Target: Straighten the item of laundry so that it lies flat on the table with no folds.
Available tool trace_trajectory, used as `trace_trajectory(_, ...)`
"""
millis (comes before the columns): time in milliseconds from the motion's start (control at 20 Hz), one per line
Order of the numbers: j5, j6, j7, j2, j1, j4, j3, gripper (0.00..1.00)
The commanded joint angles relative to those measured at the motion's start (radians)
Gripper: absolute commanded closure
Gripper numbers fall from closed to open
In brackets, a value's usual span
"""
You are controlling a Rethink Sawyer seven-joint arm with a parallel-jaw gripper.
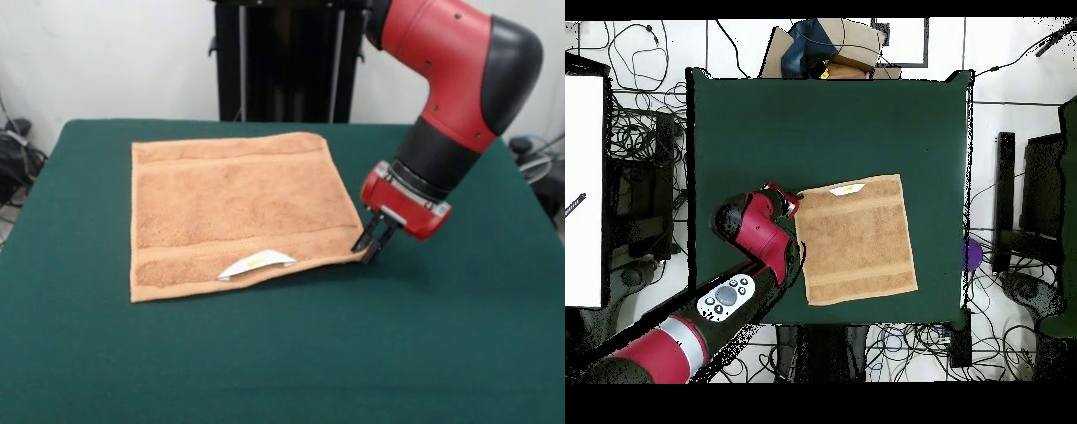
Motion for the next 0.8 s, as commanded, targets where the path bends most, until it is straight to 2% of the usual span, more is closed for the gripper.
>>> trace_trajectory(50,0.028,0.093,0.345,0.070,0.021,-0.143,0.020,1.00)
trace_trajectory(800,0.007,0.041,0.293,0.052,-0.008,-0.122,0.042,1.00)
